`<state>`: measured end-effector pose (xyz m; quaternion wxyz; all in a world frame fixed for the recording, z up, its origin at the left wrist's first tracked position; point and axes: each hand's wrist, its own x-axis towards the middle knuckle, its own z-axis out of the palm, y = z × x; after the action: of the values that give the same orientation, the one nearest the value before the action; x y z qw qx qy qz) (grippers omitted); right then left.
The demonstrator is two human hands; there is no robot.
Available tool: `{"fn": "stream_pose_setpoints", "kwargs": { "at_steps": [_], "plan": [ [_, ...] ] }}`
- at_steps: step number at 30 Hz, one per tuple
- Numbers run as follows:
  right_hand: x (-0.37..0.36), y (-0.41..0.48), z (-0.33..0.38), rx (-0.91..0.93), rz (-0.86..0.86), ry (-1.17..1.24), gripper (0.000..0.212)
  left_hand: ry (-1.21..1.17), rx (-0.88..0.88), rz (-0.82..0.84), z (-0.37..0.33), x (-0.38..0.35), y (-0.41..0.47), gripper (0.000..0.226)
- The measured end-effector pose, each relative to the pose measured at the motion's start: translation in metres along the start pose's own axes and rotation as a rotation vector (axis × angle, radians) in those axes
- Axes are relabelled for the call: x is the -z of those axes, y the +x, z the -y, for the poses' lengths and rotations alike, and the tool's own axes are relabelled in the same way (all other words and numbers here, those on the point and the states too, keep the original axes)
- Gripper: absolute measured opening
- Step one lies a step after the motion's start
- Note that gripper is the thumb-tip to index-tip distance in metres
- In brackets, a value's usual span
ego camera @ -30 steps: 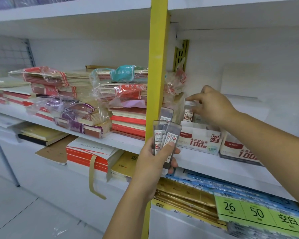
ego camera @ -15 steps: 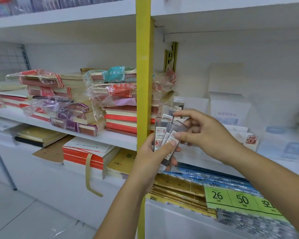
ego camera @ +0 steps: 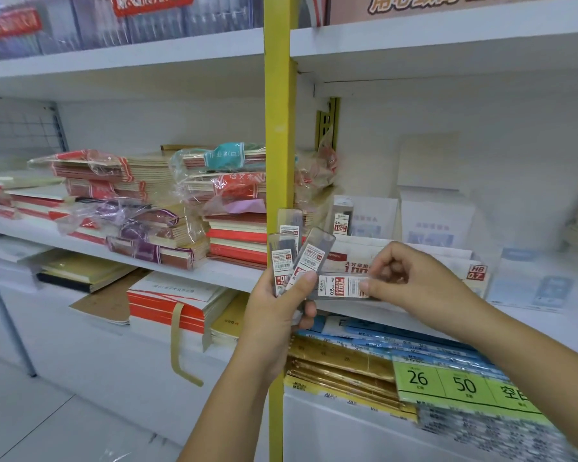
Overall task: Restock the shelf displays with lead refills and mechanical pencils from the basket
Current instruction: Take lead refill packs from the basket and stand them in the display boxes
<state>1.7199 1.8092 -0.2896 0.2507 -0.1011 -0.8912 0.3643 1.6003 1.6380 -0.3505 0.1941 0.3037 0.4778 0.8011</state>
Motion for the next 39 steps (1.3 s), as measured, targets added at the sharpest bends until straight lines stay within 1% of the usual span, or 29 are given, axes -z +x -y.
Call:
{"fn": "stream_pose_setpoints", "kwargs": {
  "at_steps": [2,3,5,7,9,11,12,14,16,18,20,22,25,27,29,31,33,35,37,39],
  "plan": [
    [-0.001,-0.001,0.008,0.107,0.045,-0.198,0.020,0.019,-0.005,-0.006,-0.001,-0.001,0.001,0.049],
    [-0.003,0.000,0.013,0.168,0.062,-0.234,0.022,0.034,-0.009,-0.006,-0.002,-0.003,0.002,0.049],
    [-0.008,0.004,0.021,0.239,0.104,-0.234,0.025,0.046,-0.024,-0.006,-0.003,-0.005,0.003,0.046],
    [-0.010,0.008,0.024,0.246,0.131,-0.213,0.033,0.024,-0.035,-0.008,-0.004,-0.006,0.004,0.044],
    [-0.003,0.016,0.027,0.218,0.081,-0.146,0.049,0.002,-0.028,-0.025,-0.005,-0.006,0.006,0.044],
    [0.011,0.030,0.030,0.180,-0.054,-0.042,0.063,0.016,-0.014,-0.045,-0.006,-0.005,0.008,0.042],
    [0.018,0.040,0.031,0.181,-0.131,-0.020,0.064,0.030,-0.009,-0.050,-0.007,-0.004,0.009,0.040],
    [0.026,0.062,0.034,0.203,-0.247,0.003,0.060,0.066,-0.007,-0.053,-0.007,-0.003,0.010,0.037],
    [0.026,0.082,0.035,0.214,-0.310,0.011,0.054,0.102,-0.011,-0.057,-0.006,-0.001,0.011,0.037],
    [0.021,0.099,0.032,0.223,-0.328,-0.101,0.049,0.127,-0.014,-0.057,-0.006,0.000,0.013,0.036],
    [0.015,0.112,0.027,0.242,-0.325,-0.260,0.046,0.149,-0.019,-0.057,-0.004,0.001,0.014,0.032],
    [0.009,0.122,0.020,0.263,-0.301,-0.356,0.045,0.156,-0.029,-0.062,-0.003,0.003,0.014,0.027],
    [0.005,0.130,0.011,0.249,-0.232,-0.428,0.046,0.155,-0.028,-0.068,-0.003,0.006,0.016,0.026],
    [0.005,0.134,0.005,0.236,-0.223,-0.436,0.045,0.152,-0.024,-0.067,-0.004,0.008,0.016,0.026],
    [0.006,0.139,-0.001,0.237,-0.224,-0.457,0.039,0.153,-0.019,-0.069,-0.003,0.008,0.017,0.029],
    [0.006,0.143,-0.005,0.198,-0.190,-0.532,0.030,0.161,-0.019,-0.061,-0.002,0.008,0.016,0.032],
    [0.006,0.145,-0.005,0.133,-0.147,-0.596,0.031,0.170,-0.019,-0.051,-0.002,0.007,0.015,0.034],
    [0.006,0.141,-0.001,0.119,-0.146,-0.608,0.035,0.169,-0.016,-0.038,-0.002,0.007,0.014,0.034],
    [0.006,0.126,0.006,0.175,-0.195,-0.567,0.034,0.165,-0.013,-0.022,-0.002,0.007,0.013,0.031],
    [0.006,0.102,0.014,0.215,-0.238,-0.401,0.026,0.166,-0.011,-0.009,-0.003,0.006,0.012,0.030]
  ]
}}
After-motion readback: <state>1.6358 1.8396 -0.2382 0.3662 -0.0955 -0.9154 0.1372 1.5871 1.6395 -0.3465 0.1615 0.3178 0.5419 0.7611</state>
